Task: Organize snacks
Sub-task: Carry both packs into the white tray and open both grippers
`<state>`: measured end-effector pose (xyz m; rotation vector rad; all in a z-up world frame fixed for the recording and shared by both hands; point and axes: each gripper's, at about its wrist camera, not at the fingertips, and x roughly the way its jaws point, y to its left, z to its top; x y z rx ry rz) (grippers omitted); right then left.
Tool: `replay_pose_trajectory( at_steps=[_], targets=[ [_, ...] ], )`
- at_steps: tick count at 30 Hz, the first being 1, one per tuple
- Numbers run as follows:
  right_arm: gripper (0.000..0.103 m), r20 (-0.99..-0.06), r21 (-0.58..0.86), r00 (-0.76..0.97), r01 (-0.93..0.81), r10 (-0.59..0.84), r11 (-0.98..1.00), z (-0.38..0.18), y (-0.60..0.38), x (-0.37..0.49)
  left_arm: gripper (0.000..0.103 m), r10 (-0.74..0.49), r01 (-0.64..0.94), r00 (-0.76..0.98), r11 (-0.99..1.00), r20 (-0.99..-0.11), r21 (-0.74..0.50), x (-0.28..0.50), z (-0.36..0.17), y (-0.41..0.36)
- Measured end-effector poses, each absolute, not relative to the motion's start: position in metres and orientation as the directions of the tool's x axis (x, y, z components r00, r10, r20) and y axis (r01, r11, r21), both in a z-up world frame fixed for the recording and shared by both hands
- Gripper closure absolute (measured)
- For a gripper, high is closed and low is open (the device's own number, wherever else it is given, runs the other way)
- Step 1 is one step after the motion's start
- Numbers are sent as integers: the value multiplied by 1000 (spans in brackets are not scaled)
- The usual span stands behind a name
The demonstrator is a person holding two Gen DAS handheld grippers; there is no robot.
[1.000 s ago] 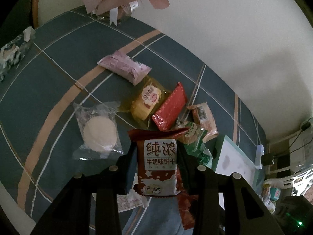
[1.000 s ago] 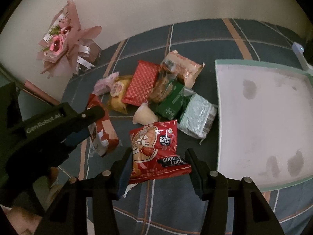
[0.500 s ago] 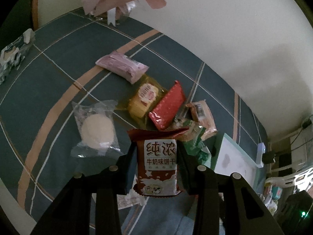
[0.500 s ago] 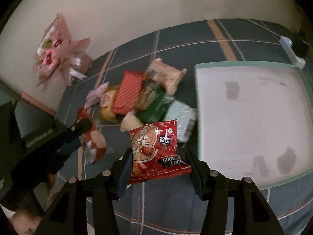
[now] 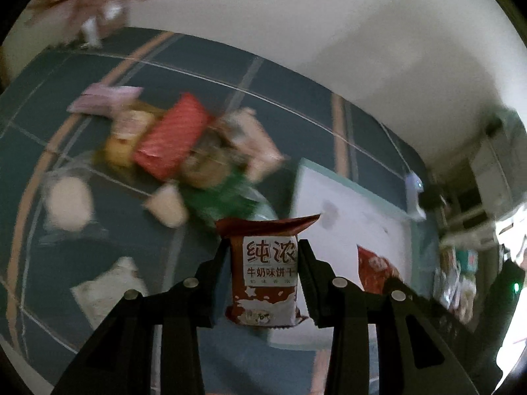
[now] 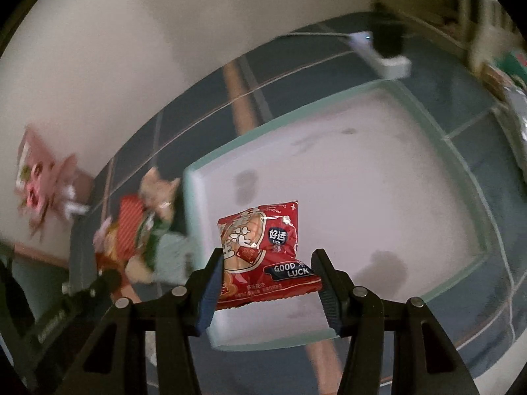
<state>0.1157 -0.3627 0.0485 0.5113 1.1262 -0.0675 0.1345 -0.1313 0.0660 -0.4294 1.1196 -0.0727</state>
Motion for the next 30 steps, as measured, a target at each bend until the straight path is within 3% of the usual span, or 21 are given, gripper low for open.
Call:
replay_pose_trajectory(
  at_steps=[8,19,21,22,26,30],
  targets=[
    [47,-902,308,424,491,85,815,35,-438,101,62,-339,20,370,934,-865,-358,135,53,-205],
    [47,-925,245,381,578,9,778,20,-479,89,61,-378,73,312,924,-872,-374,141,21,-237],
    [47,-927,243,376,577,10,780,18,-477,89,44,-383,68,315,922,-868,-382,142,22,-236],
    [45,-928,240,371,577,11,781,17,-476,91,27,-383,64,318,921,-867,-383,143,24,-235],
    [31,-942,212,335,572,11,792,14,-471,93,24,-363,58,341,929,-867,-366,144,30,-231],
    [26,-949,187,316,558,1,808,14,-465,95,21,-322,28,347,942,-881,-334,145,33,-223]
  ],
)
